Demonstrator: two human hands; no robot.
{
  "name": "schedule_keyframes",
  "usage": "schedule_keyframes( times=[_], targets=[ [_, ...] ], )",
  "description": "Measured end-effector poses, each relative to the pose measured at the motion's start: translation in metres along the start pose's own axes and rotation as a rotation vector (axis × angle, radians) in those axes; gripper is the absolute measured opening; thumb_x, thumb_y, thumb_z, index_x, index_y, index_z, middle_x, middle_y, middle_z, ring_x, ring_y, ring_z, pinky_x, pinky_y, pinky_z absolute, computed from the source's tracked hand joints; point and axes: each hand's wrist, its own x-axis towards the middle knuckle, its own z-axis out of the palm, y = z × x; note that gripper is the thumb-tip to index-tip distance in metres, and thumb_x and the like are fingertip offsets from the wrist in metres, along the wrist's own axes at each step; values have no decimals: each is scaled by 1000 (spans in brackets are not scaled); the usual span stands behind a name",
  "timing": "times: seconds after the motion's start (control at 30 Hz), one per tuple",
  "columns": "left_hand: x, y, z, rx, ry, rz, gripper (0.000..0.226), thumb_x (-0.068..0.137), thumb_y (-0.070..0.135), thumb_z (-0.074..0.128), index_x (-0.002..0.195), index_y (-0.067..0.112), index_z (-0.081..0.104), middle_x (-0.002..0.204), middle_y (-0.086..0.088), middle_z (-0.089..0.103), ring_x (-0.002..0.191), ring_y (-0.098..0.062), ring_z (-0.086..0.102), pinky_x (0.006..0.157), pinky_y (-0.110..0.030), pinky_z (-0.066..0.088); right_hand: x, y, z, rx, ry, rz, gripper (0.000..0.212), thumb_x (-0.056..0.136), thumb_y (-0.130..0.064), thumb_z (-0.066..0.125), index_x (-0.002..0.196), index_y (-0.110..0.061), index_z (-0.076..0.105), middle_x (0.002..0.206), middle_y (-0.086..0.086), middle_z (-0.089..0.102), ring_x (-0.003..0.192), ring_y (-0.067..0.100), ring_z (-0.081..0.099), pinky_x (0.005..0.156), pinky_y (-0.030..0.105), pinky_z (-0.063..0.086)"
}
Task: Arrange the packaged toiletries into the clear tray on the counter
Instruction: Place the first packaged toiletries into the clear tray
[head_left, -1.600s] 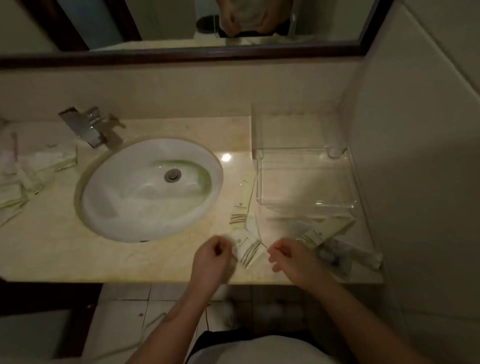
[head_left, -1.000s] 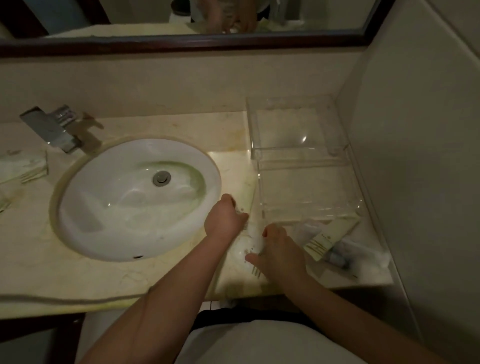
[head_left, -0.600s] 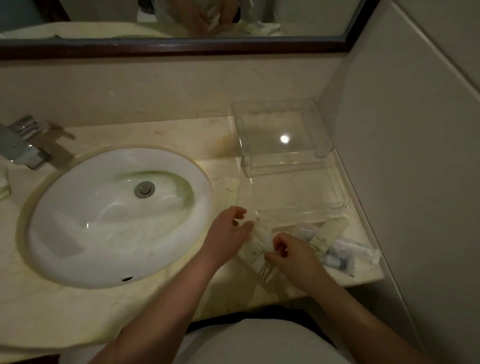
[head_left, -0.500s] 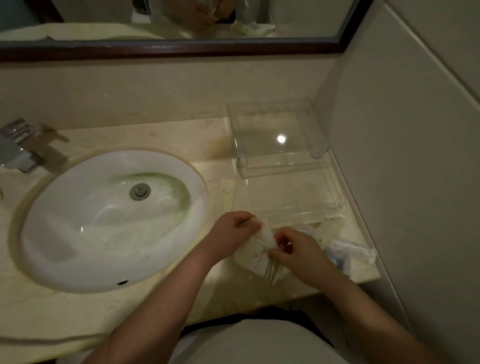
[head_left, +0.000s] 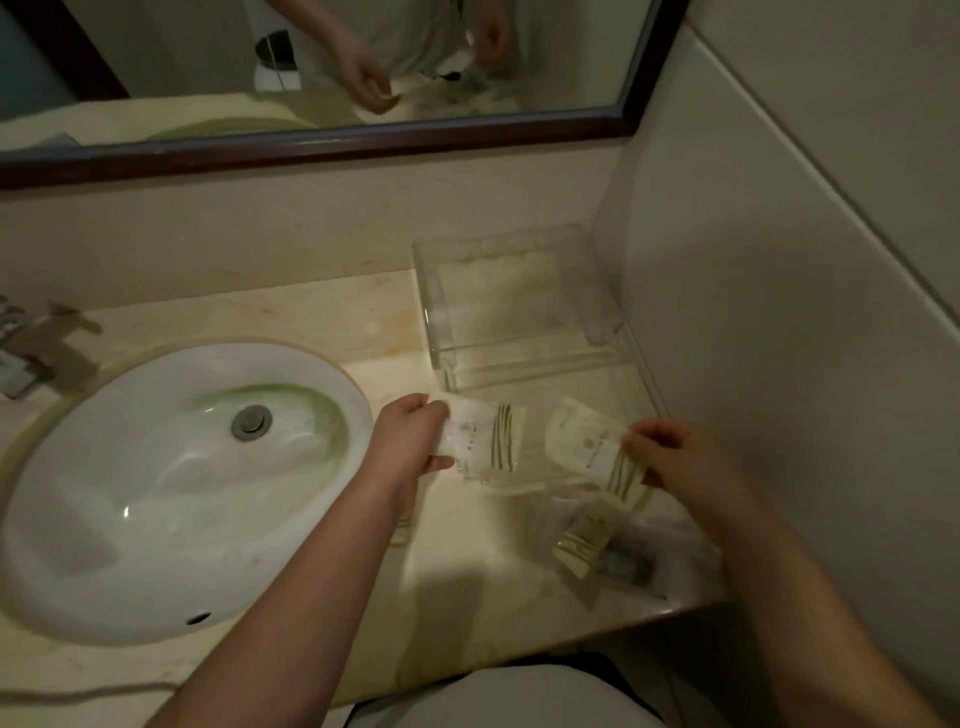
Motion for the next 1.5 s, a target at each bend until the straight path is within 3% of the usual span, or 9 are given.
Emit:
schedule_keyframes(
  times=[0.13, 0.3, 0.53, 0.67, 0.83, 1.0, 1.1, 1.2, 1.5],
  targets=[
    [14, 0, 15, 131, 55, 20, 8, 87, 16, 51, 83, 11, 56, 87, -12, 63, 80, -28, 63, 53, -28, 52, 27, -1, -15, 36, -13, 22, 13, 93, -14, 59, 82, -16, 66, 88, 9, 69, 77, 19, 62, 62, 29, 49],
    [30, -10, 55, 477, 198, 184, 12, 83, 14, 50, 86, 7, 59, 75, -3, 58, 77, -28, 58, 66, -33, 42, 61, -7, -11, -67, 63, -67, 9, 92, -14, 60, 85, -18, 66, 80, 0, 66, 72, 14, 60, 61, 25, 48],
    [28, -35, 75, 1162, 334, 424, 38, 77, 14, 58, 115, 18, 55, 101, -7, 66, 95, -30, 60, 81, -42, 39, 98, -15, 17, -505, -70, -74, 20, 92, -13, 48, 85, -27, 61, 96, 0, 63, 89, 20, 61, 65, 27, 48],
    [21, -46, 73, 1227, 192, 673, 54, 70, 7, 59, 123, 15, 58, 133, -12, 54, 119, -35, 48, 92, -48, 44, 103, -10, 25, -666, -78, -67, 19, 91, -12, 46, 90, -24, 61, 102, 3, 65, 90, 21, 61, 71, 30, 50],
    [25, -56, 71, 1365, -191, 785, 49, 93, 38, 34, 136, 21, 51, 148, -7, 44, 138, -32, 35, 107, -46, 37, 100, -9, 24, -754, 74, -119, 20, 91, -10, 47, 101, -18, 62, 107, 9, 67, 90, 26, 62, 70, 32, 50],
    [28, -54, 60, 1461, -214, 823, 55, 92, 47, 26, 129, 21, 57, 144, -6, 50, 134, -32, 42, 104, -46, 38, 84, 1, 28, -994, 238, -310, 33, 84, -30, 64, 116, -22, 59, 120, 7, 57, 110, 28, 51, 89, 39, 43],
    [30, -54, 57, 1464, -222, 828, 52, 92, 44, 29, 125, 18, 60, 140, -6, 53, 134, -32, 43, 105, -46, 38, 80, 7, 41, -965, 88, -410, 40, 80, -35, 67, 118, -24, 59, 122, 6, 54, 113, 26, 46, 92, 38, 45],
    [29, -54, 55, 1448, -219, 832, 53, 91, 42, 29, 124, 15, 61, 137, -6, 56, 132, -32, 45, 105, -46, 40, 80, 15, 49, -978, -22, -388, 40, 80, -36, 67, 117, -24, 57, 121, 5, 51, 111, 24, 45, 88, 35, 45],
    [25, -57, 56, 1408, -240, 790, 57, 91, 47, 26, 127, 14, 56, 139, -7, 52, 134, -34, 40, 109, -46, 37, 82, 24, 44, -955, 66, -346, 40, 79, -39, 66, 113, -21, 55, 116, 7, 51, 107, 25, 46, 85, 35, 43]
  ],
)
